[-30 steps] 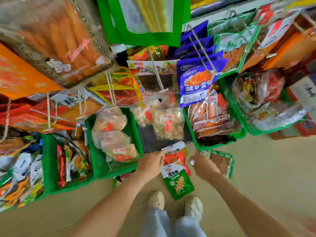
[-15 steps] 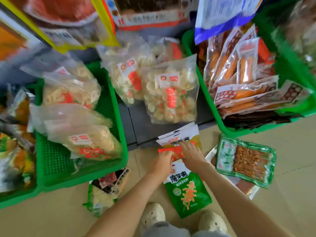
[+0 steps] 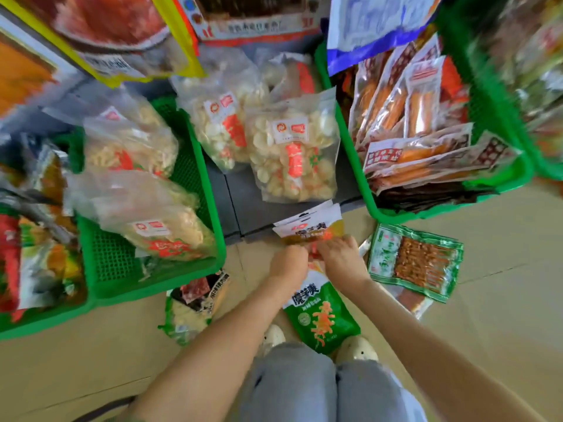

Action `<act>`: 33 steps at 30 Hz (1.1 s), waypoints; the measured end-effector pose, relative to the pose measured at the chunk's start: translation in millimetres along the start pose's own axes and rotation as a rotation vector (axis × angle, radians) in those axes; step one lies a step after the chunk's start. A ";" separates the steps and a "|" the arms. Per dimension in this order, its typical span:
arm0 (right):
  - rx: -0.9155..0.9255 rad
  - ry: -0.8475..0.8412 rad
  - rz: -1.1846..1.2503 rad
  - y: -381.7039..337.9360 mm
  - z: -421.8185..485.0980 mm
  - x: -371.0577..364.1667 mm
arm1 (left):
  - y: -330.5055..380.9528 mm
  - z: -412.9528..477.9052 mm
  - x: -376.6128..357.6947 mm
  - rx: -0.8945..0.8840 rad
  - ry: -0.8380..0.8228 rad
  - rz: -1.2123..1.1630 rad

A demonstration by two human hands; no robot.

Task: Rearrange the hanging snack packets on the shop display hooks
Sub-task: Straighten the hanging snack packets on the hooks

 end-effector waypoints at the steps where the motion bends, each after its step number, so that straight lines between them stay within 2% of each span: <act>1: -0.042 -0.001 0.014 -4.9 -9.6 23.9 | 14.3 -27.0 22.9 -0.027 0.035 -0.012; 4: -0.129 0.031 0.006 -31.1 -20.8 128.0 | 51.3 -103.5 88.6 -0.134 0.086 -0.003; 6: -0.111 0.126 0.027 -56.6 -24.0 209.2 | 74.3 -157.5 141.0 -0.173 0.123 0.021; 9: -0.097 0.310 0.022 -91.5 -33.1 334.7 | 113.6 -244.9 234.6 -0.217 0.219 0.211; 12: -0.106 0.395 0.094 -121.4 -41.4 445.9 | 143.4 -324.8 312.6 -0.308 0.301 0.196; 16: -0.109 0.533 0.197 -165.5 -36.7 568.7 | 163.1 -413.5 400.6 -0.328 0.439 0.189; 19: -0.101 0.588 0.187 -201.9 -14.0 639.4 | 166.5 -460.5 461.0 -0.367 0.564 0.189; 22: -0.042 0.658 0.278 -233.3 7.9 696.3 | 159.3 -494.8 522.3 -0.393 0.742 0.143; 27: 0.060 0.866 0.364 -291.6 26.4 776.2 | 149.8 -534.3 600.5 -0.477 0.987 0.129; 33: 0.193 1.126 0.276 -345.0 43.5 859.9 | 145.3 -594.6 685.2 -0.600 1.303 0.112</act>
Point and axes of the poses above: each hand's wrist, its own z-axis towards the middle knuckle, its own x-axis out of the back of the hand, y = z × x, the point moved 4 cm from there along z, towards the middle knuckle, and after that the axes turned 2 degrees about x, right-handed, at the moved point
